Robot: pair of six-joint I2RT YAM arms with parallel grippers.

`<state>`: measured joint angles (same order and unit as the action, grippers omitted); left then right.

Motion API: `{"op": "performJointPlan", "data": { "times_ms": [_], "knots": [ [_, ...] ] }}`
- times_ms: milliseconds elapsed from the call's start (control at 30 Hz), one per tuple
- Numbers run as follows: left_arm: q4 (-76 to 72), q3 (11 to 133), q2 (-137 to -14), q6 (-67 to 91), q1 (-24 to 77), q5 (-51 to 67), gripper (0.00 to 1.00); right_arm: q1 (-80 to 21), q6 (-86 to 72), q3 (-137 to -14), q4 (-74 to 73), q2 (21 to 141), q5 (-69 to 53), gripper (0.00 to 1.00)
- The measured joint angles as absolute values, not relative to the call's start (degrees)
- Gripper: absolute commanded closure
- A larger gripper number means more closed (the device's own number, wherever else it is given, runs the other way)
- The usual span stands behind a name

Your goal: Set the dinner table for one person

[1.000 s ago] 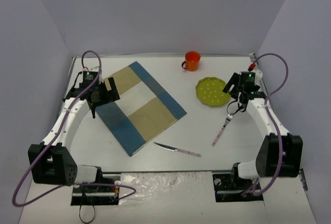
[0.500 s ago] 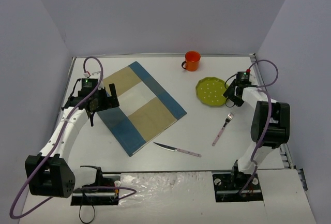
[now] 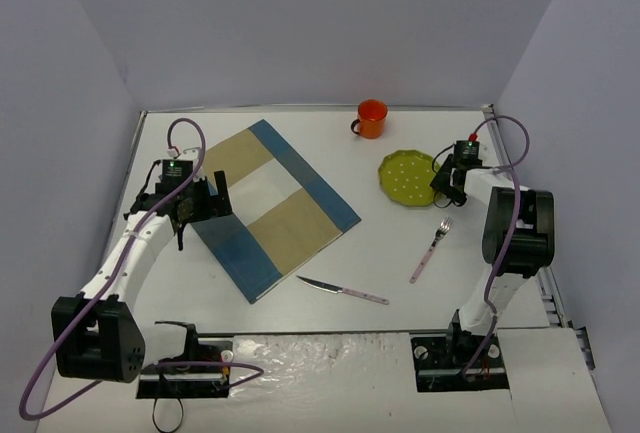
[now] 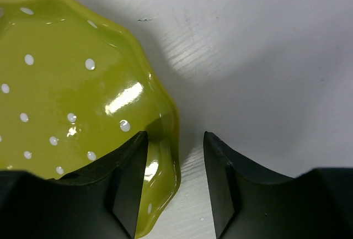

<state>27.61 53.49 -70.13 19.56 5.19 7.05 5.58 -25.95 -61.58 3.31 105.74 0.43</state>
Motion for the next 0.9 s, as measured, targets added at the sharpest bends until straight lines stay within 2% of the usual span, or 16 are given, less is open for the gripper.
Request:
{"op": "performJointPlan", "data": {
  "times_ms": [367, 433, 533, 900],
  "knots": [
    [27.4, 53.5, -70.6, 19.2, 5.2, 6.7, 0.03, 5.6, -24.1, -61.1, 5.3, 105.8, -1.8, 0.78],
    [27.4, 53.5, -70.6, 19.1, 5.2, 6.5, 0.03, 5.6, -24.1, -60.7, 6.2, 105.8, -2.2, 0.89],
    [27.2, 53.5, -70.6, 19.0, 5.2, 6.2, 0.03, 5.6, -24.2, -60.5, 7.1, 105.8, -2.6, 0.98],
    [27.0, 53.5, -70.8, 18.6, 5.2, 5.4, 0.03, 5.7, -24.7, -59.5, 7.3, 103.6, -4.7, 1.00]
  ]
}}
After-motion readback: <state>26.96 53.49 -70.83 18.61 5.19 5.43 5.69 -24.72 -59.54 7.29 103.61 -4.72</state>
